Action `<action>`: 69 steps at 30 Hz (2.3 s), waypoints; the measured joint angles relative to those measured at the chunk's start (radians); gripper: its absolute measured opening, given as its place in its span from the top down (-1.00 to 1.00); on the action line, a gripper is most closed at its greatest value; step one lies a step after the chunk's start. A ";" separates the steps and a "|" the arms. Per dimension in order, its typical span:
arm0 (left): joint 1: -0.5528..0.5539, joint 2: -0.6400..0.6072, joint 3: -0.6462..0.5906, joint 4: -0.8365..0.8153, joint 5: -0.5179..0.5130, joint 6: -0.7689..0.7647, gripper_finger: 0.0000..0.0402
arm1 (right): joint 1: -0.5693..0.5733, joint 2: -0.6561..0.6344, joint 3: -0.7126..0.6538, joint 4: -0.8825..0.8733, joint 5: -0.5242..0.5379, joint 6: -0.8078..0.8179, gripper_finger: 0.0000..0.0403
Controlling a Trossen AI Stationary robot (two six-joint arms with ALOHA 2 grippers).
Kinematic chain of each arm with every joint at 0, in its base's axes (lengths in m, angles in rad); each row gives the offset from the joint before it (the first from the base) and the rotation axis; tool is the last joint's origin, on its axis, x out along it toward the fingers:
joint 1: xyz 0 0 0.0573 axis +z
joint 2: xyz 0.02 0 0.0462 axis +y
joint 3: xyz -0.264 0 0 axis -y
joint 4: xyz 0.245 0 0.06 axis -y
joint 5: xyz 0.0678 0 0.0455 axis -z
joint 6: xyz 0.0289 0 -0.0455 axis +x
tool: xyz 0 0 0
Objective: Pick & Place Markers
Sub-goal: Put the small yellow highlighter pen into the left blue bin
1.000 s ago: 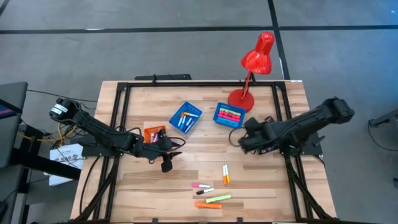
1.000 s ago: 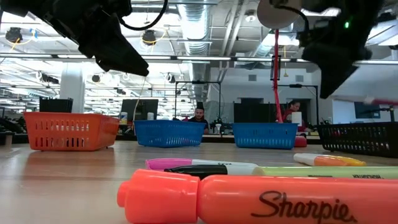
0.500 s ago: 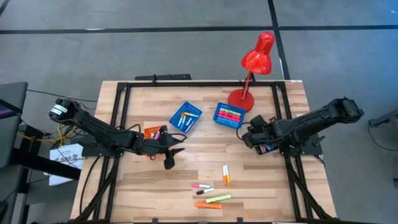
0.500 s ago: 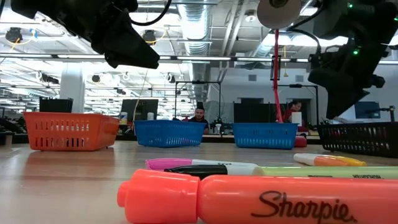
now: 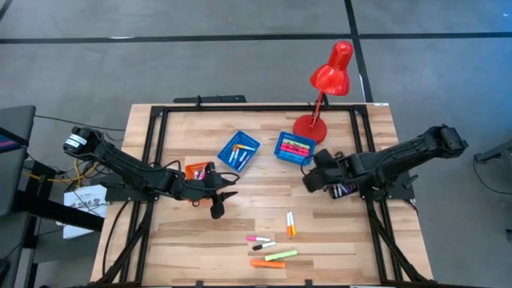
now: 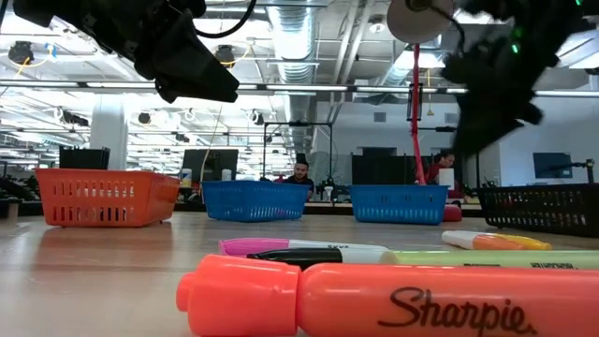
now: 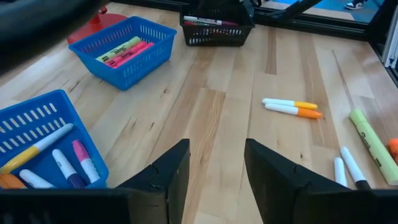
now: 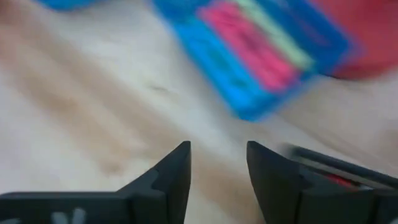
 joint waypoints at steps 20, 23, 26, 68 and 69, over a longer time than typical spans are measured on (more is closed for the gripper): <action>-0.009 0.000 0.000 0.003 0.000 -0.060 0.25 | 0.266 0.249 0.015 0.484 -0.296 0.098 0.26; -0.009 0.000 0.000 0.009 0.000 -0.048 0.25 | 0.289 0.311 0.052 0.512 -0.329 0.121 0.28; -0.003 0.000 0.000 0.022 0.000 -0.044 0.25 | 0.306 0.363 0.102 0.513 -0.333 0.122 0.30; 0.169 0.000 0.000 0.157 0.135 0.027 0.25 | 0.245 0.755 0.470 0.071 -0.404 0.030 0.67; 0.169 0.000 0.000 0.157 0.154 0.027 0.25 | 0.242 0.755 0.470 0.075 -0.401 0.009 0.67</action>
